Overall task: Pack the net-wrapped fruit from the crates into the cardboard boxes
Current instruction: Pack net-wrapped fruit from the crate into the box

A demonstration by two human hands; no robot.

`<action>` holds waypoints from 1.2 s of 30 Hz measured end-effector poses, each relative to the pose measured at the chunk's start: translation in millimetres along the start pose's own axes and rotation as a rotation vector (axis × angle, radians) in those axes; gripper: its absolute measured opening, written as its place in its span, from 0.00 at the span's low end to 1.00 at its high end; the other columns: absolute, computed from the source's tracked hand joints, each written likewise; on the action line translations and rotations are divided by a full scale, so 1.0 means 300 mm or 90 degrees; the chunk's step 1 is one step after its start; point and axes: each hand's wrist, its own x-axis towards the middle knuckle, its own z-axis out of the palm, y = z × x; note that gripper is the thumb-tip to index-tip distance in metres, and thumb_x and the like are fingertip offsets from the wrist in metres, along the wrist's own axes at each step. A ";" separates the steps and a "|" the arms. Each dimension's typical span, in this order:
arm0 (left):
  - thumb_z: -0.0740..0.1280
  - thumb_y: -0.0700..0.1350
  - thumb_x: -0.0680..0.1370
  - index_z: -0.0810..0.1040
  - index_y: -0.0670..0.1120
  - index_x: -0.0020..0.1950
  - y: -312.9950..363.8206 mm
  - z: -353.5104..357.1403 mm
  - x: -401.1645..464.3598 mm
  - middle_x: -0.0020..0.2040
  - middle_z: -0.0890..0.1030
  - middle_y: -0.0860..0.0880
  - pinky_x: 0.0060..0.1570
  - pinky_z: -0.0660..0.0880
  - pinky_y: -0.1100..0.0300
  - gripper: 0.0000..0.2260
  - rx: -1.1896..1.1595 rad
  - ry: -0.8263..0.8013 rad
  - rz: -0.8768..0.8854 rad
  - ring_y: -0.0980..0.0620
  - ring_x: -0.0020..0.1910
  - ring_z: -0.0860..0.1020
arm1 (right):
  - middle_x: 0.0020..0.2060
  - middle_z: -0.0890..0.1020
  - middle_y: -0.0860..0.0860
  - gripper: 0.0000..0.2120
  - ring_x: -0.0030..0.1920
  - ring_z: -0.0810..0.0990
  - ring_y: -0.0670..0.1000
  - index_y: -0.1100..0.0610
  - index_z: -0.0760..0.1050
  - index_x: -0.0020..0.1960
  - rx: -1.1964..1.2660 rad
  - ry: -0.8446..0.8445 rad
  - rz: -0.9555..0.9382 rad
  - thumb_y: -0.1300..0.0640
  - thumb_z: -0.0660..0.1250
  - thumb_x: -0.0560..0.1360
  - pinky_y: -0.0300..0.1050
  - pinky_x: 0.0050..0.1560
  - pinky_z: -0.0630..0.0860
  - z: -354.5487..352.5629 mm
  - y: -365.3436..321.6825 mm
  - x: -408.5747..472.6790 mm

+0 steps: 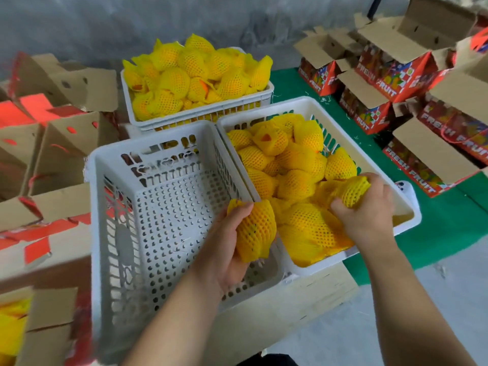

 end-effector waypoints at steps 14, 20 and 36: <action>0.72 0.53 0.76 0.75 0.38 0.59 0.282 -0.973 -0.634 0.47 0.80 0.37 0.36 0.78 0.53 0.21 0.047 0.213 0.242 0.42 0.40 0.80 | 0.45 0.84 0.53 0.11 0.46 0.83 0.50 0.54 0.80 0.51 0.504 -0.590 -0.087 0.51 0.65 0.72 0.46 0.42 0.80 0.568 -0.889 -1.051; 0.74 0.57 0.75 0.83 0.54 0.61 0.343 -1.426 -0.842 0.57 0.86 0.48 0.48 0.83 0.51 0.16 0.092 0.289 0.236 0.47 0.57 0.85 | 0.50 0.84 0.40 0.22 0.53 0.83 0.43 0.44 0.73 0.65 0.342 -0.535 -0.120 0.46 0.67 0.71 0.45 0.54 0.80 0.863 -1.084 -1.408; 0.77 0.62 0.64 0.80 0.55 0.63 0.395 -1.770 -0.839 0.57 0.85 0.48 0.59 0.80 0.45 0.29 0.193 0.327 0.093 0.44 0.59 0.82 | 0.66 0.78 0.54 0.32 0.63 0.77 0.55 0.49 0.65 0.77 -0.411 -0.754 -0.135 0.36 0.61 0.78 0.48 0.61 0.73 0.980 -1.177 -1.451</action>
